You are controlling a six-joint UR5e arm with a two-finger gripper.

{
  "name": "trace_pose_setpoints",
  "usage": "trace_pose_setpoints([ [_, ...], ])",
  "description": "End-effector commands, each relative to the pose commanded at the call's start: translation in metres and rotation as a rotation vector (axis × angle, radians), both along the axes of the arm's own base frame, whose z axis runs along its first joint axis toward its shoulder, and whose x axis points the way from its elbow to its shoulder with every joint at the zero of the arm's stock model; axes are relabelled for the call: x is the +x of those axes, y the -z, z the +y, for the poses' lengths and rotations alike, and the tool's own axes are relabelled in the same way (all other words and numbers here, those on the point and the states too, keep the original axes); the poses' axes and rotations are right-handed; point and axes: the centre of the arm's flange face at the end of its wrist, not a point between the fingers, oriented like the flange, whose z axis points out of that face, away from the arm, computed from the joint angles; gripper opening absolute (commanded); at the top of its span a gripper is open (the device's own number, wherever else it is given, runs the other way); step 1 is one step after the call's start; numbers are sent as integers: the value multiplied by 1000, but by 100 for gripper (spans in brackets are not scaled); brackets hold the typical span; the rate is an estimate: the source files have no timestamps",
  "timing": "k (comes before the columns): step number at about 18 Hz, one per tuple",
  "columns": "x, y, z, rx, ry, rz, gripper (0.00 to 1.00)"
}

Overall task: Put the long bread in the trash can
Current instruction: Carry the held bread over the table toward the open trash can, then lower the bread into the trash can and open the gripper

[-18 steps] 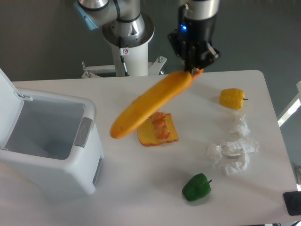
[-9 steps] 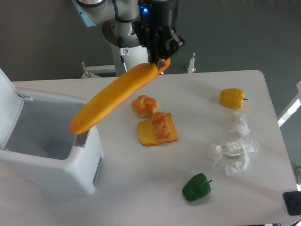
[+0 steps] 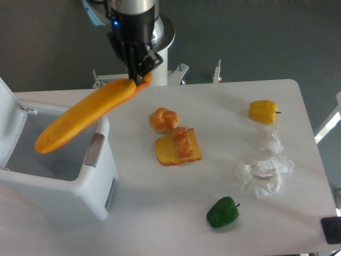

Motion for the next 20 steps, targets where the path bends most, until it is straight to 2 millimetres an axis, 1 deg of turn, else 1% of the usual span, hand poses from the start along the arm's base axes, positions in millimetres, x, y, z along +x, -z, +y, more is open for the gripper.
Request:
trace_pose_setpoints([
  [3, 7, 6, 8, -7, 22, -8, 18],
  [7, 5, 8, 12, 1, 23, -3, 31],
  [10, 4, 10, 14, -1, 23, -4, 35],
  [12, 2, 13, 16, -4, 23, -7, 43],
  [14, -1, 14, 20, 9, 23, 6, 56],
  [16, -3, 11, 22, 32, 22, 22, 67],
  [17, -4, 11, 23, 39, 21, 27, 85],
  [18, -5, 9, 24, 52, 12, 36, 100],
  [20, -6, 5, 25, 78, -19, 48, 100],
])
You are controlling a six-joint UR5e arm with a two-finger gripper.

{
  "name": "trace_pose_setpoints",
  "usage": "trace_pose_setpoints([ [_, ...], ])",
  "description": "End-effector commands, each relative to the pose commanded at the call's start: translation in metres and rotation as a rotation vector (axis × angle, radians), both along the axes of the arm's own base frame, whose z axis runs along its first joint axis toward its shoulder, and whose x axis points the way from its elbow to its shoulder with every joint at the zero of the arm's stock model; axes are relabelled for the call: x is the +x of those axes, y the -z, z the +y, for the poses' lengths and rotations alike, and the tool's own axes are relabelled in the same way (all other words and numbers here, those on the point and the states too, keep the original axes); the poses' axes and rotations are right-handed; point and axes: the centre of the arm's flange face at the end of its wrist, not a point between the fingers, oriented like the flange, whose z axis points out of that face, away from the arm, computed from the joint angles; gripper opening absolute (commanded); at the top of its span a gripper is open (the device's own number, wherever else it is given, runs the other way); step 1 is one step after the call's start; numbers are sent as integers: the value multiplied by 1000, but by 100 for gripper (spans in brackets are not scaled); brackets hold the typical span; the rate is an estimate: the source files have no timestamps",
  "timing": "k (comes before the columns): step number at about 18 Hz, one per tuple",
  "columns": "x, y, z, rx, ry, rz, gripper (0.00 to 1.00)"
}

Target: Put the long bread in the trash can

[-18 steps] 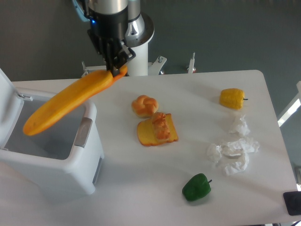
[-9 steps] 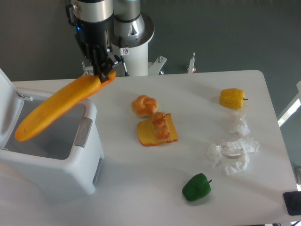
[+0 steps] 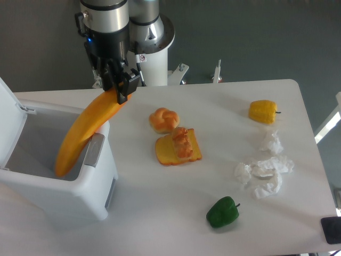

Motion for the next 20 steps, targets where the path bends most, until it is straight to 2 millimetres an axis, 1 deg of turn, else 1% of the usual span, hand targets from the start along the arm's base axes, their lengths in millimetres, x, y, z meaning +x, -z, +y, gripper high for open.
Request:
trace_pose_setpoints([
  [3, -2, -4, 1, 25, -28, 11, 100],
  [5, -3, -6, 3, 53, -90, 6, 100],
  [6, -3, -9, 3, 88, -142, -31, 100],
  [7, -3, -5, 6, 119, -187, -103, 100],
  [8, -12, 5, 3, 130, -242, -159, 100],
  [9, -35, 17, -7, 131, -288, -163, 100],
  [10, -49, 26, -13, 143, -308, -152, 100],
  [11, -56, 40, -16, 151, -322, -142, 100],
  [12, -73, 48, -23, 175, -349, -124, 100],
  [13, -91, 58, -35, 177, -385, -118, 100],
  [14, -105, 66, -44, 166, -412, -123, 100],
  [16, -138, 88, -53, 123, -462, -125, 100],
  [17, -154, 93, -59, 102, -462, -109, 100],
  [18, -173, 109, -63, 65, -435, -95, 100],
  [19, -186, 129, -59, 23, -374, -86, 100],
  [20, -199, 138, -59, -13, -333, -60, 100],
])
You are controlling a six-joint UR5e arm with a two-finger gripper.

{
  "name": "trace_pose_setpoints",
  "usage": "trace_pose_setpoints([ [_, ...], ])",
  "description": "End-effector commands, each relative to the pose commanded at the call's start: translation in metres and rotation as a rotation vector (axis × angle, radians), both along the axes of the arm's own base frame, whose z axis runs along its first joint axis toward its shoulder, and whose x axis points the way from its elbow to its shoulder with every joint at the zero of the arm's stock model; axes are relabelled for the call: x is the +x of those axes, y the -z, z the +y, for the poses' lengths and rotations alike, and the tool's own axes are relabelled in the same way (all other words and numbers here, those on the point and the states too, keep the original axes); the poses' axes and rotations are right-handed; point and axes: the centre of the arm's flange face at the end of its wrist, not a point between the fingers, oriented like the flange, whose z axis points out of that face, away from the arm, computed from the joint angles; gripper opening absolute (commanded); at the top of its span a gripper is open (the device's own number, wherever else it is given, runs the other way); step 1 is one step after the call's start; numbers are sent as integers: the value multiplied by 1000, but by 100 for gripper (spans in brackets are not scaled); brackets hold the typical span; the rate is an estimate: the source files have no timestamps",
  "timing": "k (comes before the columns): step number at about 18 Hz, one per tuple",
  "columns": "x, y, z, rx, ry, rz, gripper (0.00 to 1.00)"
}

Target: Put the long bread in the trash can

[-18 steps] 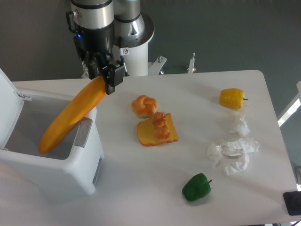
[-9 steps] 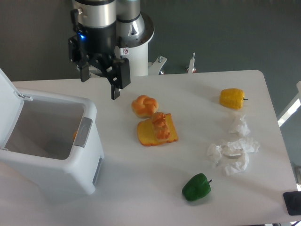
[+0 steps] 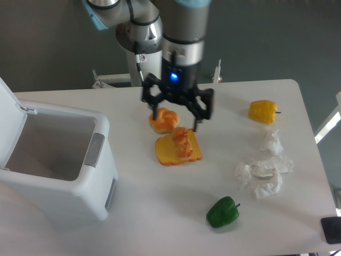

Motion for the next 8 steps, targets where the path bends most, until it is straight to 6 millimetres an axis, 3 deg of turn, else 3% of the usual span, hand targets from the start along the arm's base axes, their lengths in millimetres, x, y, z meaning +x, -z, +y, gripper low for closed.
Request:
trace_pose_setpoints([
  [4, -36, 44, 7, -139, 72, 33, 100],
  [8, -83, 59, -12, -183, 182, 72, 100],
])
